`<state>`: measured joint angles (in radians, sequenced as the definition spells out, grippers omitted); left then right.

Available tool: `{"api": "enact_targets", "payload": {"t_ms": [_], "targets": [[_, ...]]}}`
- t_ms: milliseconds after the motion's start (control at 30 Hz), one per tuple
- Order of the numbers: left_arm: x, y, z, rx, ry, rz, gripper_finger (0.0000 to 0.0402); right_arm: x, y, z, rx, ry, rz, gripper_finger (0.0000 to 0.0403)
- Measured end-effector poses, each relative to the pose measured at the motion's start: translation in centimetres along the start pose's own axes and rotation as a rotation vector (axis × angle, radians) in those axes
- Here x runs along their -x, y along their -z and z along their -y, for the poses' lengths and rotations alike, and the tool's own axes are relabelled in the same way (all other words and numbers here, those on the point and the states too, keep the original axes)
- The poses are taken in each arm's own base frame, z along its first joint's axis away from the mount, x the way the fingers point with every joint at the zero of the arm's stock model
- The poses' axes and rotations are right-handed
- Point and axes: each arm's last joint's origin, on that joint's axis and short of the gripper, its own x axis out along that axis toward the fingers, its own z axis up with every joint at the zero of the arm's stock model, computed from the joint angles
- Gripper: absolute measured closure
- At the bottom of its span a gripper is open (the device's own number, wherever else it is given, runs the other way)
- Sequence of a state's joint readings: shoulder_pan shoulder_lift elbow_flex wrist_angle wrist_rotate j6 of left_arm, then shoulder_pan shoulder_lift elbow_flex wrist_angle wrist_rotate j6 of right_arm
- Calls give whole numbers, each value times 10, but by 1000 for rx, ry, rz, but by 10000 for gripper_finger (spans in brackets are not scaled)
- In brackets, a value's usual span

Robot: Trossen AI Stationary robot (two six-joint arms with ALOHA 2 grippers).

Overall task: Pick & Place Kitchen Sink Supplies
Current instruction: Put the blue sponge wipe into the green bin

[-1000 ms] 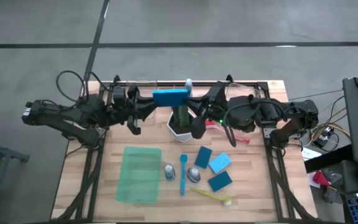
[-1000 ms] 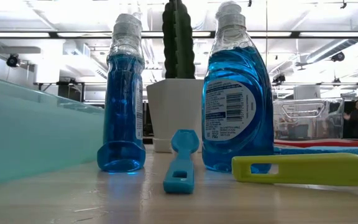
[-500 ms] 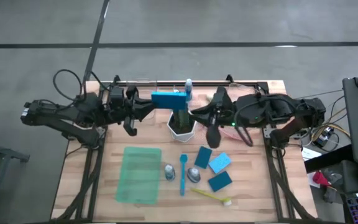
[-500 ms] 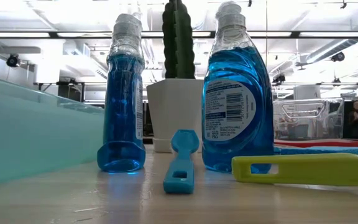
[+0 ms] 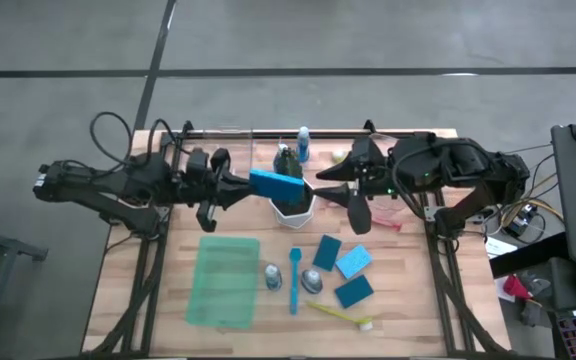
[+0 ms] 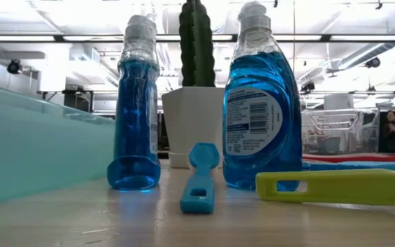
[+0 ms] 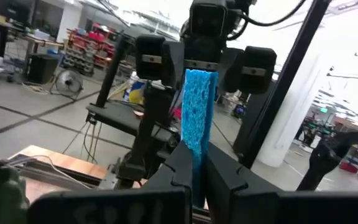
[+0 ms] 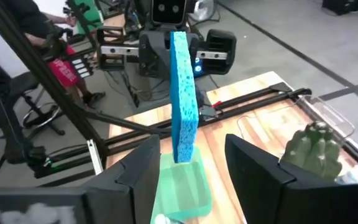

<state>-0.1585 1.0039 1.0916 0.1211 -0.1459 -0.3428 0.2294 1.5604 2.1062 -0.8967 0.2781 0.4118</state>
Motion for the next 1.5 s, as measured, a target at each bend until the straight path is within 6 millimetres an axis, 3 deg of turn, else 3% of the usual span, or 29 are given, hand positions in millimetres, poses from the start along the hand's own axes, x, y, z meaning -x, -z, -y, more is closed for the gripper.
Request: {"api": "enact_targets", "payload": {"t_ms": [733,1233,1500], "targets": [[-3,2,0,8,-2,-5,388,-36,1,5,7,-1,-14,226],[-3,-3,0,16,-17,54,374,-37,1,5,6,-22,-22,357],[-3,-4,1,18,-18,67,374,-35,0,6,8,-25,-8,390]]}}
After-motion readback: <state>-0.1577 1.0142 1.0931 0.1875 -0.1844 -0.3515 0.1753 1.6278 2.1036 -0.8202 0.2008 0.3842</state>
